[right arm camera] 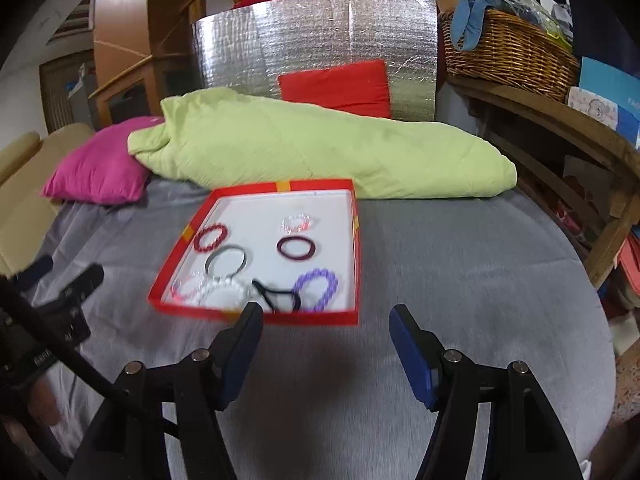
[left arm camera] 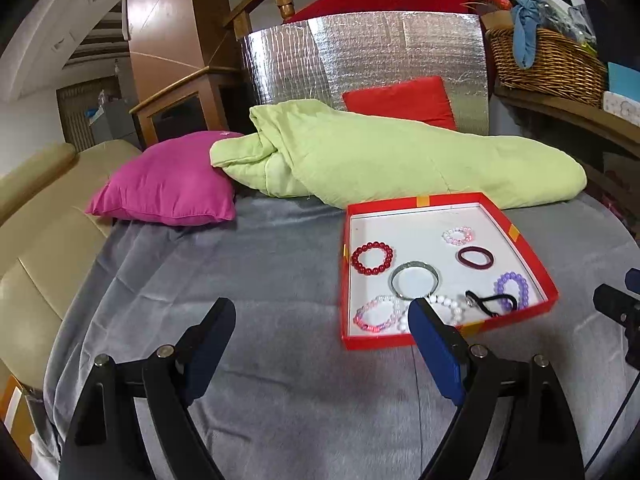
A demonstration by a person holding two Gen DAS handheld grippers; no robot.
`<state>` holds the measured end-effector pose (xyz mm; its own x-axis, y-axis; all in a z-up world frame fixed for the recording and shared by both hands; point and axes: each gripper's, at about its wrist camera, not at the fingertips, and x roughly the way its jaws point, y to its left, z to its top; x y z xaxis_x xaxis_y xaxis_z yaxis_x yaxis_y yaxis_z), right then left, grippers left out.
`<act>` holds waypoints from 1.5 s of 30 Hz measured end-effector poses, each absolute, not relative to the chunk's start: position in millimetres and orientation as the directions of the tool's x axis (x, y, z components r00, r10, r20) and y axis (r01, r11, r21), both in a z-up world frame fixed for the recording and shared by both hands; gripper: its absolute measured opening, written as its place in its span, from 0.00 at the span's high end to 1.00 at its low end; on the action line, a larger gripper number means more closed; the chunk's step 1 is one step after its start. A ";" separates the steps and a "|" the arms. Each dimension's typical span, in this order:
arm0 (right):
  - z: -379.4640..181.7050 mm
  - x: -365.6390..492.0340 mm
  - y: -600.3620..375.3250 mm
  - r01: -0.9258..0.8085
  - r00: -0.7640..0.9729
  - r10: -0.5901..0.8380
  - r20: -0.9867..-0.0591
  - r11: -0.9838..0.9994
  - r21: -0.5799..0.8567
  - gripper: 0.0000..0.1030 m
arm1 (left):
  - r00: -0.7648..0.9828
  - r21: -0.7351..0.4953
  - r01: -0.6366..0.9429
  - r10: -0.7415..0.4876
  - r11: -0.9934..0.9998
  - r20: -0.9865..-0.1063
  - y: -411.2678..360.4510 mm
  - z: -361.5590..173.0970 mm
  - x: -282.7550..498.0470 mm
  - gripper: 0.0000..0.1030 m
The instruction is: Organize jewelry
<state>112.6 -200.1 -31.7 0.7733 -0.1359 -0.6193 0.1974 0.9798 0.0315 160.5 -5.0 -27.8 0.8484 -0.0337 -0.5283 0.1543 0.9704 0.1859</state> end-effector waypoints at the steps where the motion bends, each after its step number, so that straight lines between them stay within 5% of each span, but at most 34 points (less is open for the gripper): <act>1: -32.9 111.3 -197.0 0.191 0.772 -0.135 -0.621 0.981 0.023 0.33 | 0.851 0.190 0.154 -0.032 0.970 -0.525 -2.8 -28.1 157.3 0.14; 45: -56.0 128.4 -185.1 0.155 0.722 -0.138 -0.678 0.987 -0.035 0.32 | 0.822 0.219 0.185 -0.028 0.958 -0.569 3.2 -48.1 161.4 0.14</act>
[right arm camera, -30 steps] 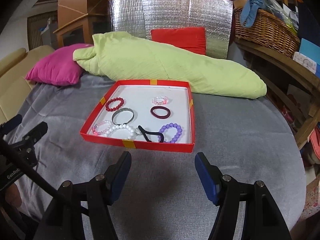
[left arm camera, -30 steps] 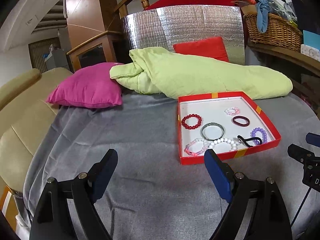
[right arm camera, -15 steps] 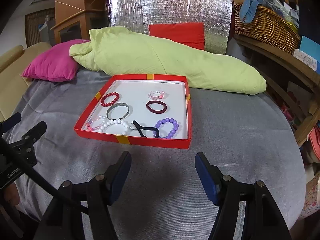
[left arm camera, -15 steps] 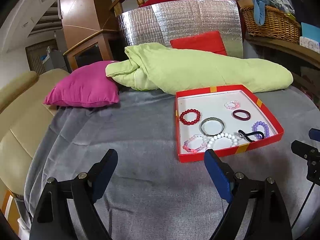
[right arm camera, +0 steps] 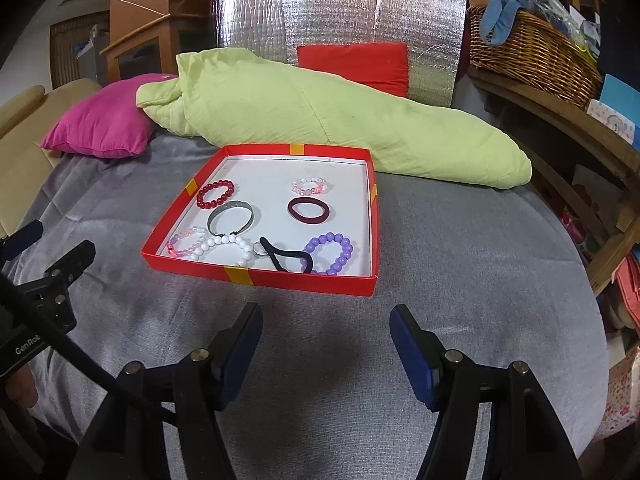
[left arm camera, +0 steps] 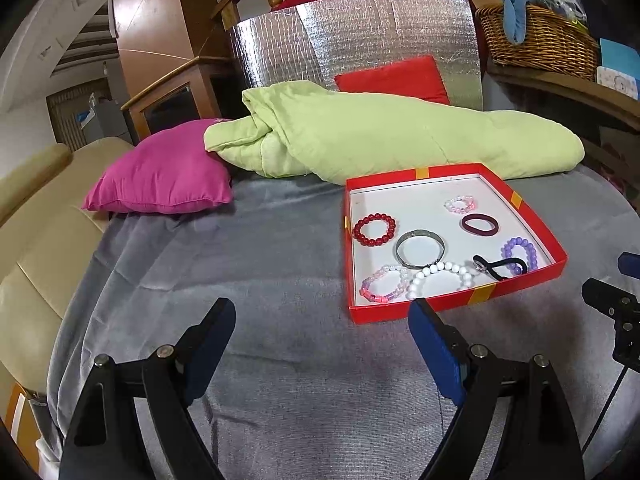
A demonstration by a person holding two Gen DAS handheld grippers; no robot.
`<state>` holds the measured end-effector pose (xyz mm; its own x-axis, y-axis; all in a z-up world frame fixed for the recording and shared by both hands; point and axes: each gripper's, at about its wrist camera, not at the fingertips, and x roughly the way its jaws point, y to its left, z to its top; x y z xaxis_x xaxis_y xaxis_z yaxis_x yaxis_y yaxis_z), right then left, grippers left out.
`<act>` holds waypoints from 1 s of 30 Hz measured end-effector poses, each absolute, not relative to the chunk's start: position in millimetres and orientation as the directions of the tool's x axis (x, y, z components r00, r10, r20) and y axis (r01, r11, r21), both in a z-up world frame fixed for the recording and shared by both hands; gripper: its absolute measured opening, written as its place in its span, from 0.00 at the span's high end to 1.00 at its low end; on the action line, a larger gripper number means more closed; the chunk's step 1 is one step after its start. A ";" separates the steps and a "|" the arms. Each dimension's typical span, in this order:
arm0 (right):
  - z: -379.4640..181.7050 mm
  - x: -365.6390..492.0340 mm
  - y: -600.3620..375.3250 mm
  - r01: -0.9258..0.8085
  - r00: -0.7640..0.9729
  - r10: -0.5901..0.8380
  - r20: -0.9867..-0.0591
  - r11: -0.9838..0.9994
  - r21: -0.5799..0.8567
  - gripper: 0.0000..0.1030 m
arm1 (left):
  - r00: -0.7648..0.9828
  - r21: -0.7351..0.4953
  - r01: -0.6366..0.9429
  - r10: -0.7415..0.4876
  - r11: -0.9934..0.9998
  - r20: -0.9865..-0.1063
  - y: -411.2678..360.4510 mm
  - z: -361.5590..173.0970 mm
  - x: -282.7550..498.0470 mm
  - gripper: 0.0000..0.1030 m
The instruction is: Organize jewelry
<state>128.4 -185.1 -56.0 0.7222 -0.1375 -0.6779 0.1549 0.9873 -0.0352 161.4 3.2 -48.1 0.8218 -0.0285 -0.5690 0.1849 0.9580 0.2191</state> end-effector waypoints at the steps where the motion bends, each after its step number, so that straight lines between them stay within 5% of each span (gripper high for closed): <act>1: -55.9 128.6 -184.9 0.155 0.722 -0.138 -0.678 0.987 -0.036 0.32 | 0.821 0.220 0.185 -0.028 0.958 -0.570 3.2 -48.2 161.4 0.14; 30: -54.4 132.1 -165.9 0.141 0.729 -0.130 -0.672 0.989 -0.038 0.32 | 0.820 0.215 0.172 -0.019 0.961 -0.572 15.0 -47.3 161.8 0.14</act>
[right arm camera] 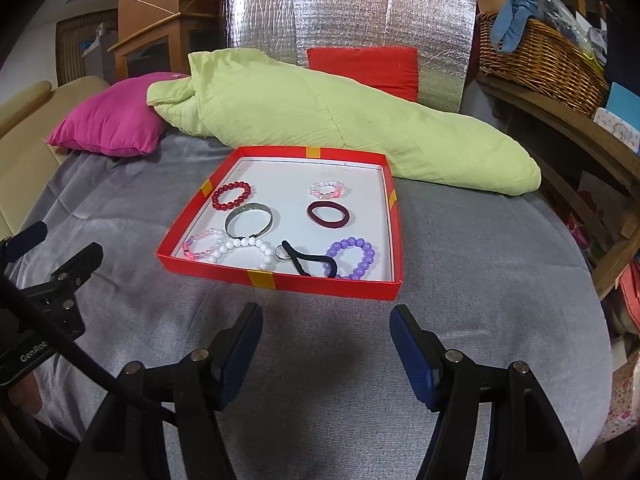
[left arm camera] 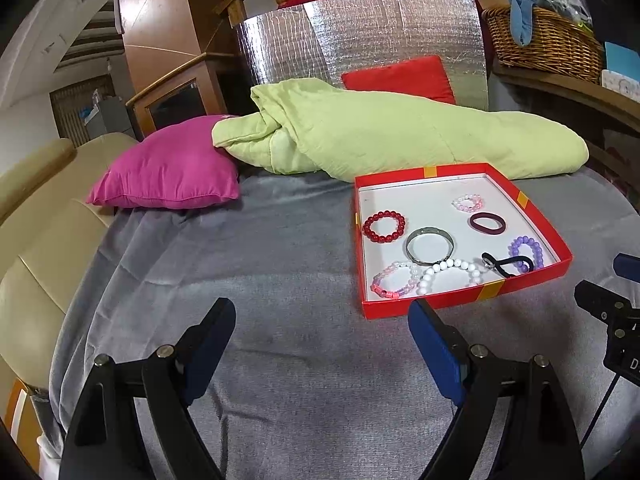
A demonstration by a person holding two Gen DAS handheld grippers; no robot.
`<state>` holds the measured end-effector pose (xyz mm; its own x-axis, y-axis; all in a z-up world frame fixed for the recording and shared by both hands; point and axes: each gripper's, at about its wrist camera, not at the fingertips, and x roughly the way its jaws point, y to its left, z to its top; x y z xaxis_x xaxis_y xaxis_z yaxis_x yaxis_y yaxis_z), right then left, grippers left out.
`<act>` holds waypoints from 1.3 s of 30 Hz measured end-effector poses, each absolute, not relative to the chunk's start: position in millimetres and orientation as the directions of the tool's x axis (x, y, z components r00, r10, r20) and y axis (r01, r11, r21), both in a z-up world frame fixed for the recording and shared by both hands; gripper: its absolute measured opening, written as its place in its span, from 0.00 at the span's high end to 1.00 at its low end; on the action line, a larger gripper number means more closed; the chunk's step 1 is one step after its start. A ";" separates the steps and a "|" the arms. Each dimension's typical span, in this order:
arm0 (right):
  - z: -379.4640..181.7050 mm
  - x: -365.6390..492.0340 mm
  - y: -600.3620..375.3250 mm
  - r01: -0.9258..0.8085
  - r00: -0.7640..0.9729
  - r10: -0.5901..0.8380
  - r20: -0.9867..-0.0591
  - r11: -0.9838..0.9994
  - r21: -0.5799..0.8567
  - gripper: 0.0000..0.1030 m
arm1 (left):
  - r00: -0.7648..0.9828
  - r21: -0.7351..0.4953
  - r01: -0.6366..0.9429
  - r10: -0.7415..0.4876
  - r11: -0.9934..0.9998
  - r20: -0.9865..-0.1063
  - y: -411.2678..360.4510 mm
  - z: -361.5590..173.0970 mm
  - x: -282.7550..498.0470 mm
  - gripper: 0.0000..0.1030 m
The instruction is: Organize jewelry
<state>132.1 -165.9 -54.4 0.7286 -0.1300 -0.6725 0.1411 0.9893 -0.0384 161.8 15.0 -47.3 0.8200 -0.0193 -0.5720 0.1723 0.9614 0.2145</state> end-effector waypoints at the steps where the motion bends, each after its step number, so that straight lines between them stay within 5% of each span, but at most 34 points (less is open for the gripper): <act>1: -54.4 132.1 -165.8 0.143 0.729 -0.130 -0.673 0.989 -0.037 0.32 | 0.821 0.214 0.171 -0.018 0.962 -0.571 15.4 -47.0 161.8 0.14; 25: -57.6 133.3 -178.2 0.163 0.724 -0.147 -0.674 0.986 -0.039 0.32 | 0.822 0.224 0.185 -0.026 0.957 -0.570 12.7 -48.6 160.1 0.14; 31: -69.3 139.8 -223.1 0.268 0.721 -0.220 -0.657 0.963 -0.030 0.32 | 0.684 0.066 0.195 -0.087 0.979 -0.724 33.0 -81.9 192.5 0.14; 39: -92.6 149.8 -325.4 0.526 0.629 -0.353 -0.693 0.849 0.046 0.31 | 0.631 0.099 -0.034 0.098 0.995 -0.770 72.7 -116.8 224.0 0.14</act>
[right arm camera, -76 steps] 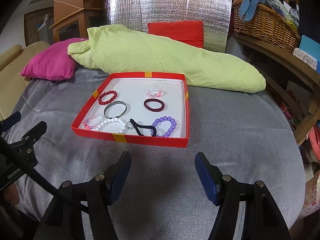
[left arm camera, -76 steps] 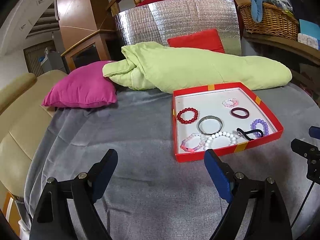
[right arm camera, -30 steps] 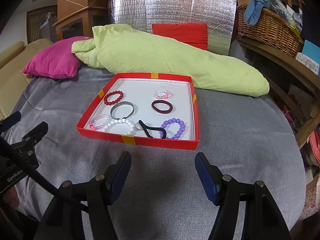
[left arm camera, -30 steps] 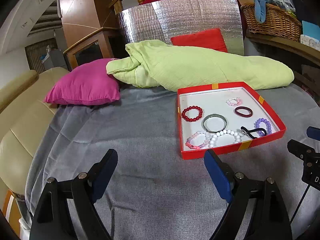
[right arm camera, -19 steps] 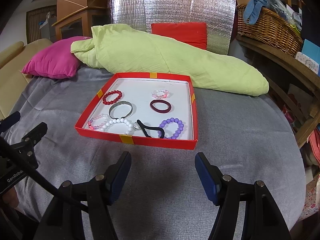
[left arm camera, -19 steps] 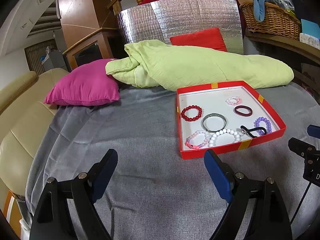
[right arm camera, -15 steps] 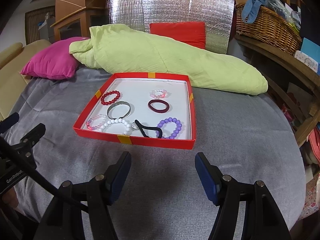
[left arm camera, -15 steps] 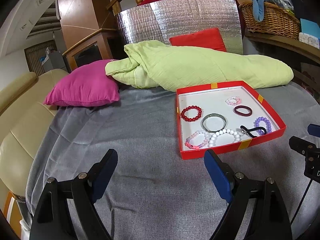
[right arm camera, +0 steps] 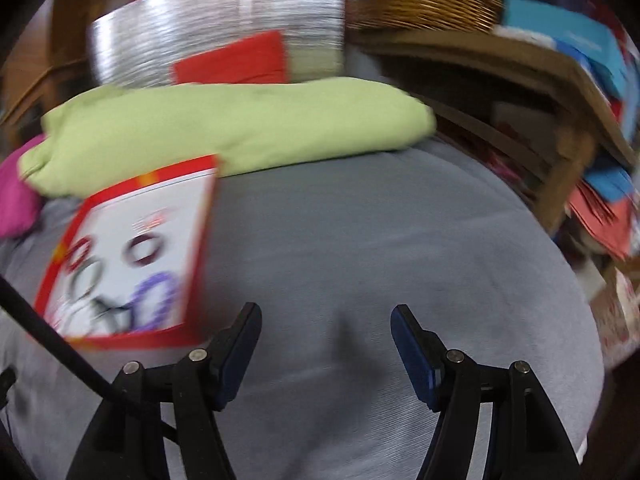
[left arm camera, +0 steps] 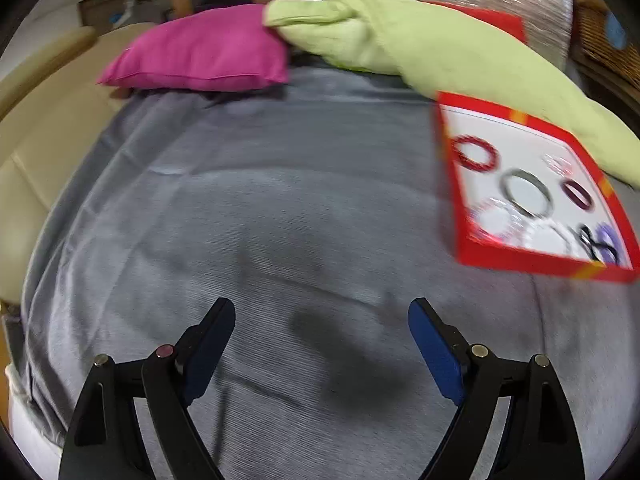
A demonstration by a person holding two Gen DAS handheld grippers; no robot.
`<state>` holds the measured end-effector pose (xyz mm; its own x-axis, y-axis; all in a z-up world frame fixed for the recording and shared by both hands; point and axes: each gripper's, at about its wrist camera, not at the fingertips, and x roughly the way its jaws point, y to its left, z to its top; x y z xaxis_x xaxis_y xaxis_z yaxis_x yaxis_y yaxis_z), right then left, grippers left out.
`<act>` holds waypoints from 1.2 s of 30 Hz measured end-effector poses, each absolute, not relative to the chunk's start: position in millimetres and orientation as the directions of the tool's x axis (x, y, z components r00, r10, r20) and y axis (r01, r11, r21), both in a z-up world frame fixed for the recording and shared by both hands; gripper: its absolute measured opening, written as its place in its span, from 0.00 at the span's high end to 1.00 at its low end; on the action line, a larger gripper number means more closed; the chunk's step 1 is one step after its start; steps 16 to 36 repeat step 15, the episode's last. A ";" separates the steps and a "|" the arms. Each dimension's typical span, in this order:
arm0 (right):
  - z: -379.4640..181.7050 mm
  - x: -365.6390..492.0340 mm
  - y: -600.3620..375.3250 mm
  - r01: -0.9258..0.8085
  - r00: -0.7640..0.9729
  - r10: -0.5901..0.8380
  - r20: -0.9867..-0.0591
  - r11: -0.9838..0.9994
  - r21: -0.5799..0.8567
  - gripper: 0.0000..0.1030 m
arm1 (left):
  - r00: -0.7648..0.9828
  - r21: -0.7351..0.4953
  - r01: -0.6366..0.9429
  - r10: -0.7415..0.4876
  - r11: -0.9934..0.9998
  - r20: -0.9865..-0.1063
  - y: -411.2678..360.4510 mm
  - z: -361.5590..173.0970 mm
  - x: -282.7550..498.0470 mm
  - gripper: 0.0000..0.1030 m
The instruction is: Organize jewelry
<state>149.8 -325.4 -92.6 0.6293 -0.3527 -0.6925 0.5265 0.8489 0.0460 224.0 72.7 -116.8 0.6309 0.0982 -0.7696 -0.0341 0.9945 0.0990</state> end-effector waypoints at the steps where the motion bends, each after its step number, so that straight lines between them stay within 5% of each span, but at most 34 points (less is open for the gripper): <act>1: -92.0 147.5 -330.6 0.531 0.637 -0.326 -0.699 0.842 0.092 0.31 | 0.639 0.088 -0.055 0.103 0.995 -0.762 74.7 -114.0 223.8 0.14; 5: -88.9 145.5 -321.4 0.490 0.659 -0.250 -0.709 0.858 0.153 0.31 | 0.663 0.055 -0.038 0.067 0.998 -0.746 68.6 -104.5 217.8 0.14; 15: -72.6 140.0 -241.2 0.271 0.737 -0.195 -0.647 0.962 0.019 0.31 | 0.777 0.093 0.103 -0.022 0.990 -0.629 39.4 -71.7 185.9 0.14; 36: -72.6 140.0 -241.2 0.271 0.737 -0.195 -0.647 0.962 0.019 0.31 | 0.777 0.093 0.103 -0.022 0.990 -0.629 39.4 -71.7 185.9 0.14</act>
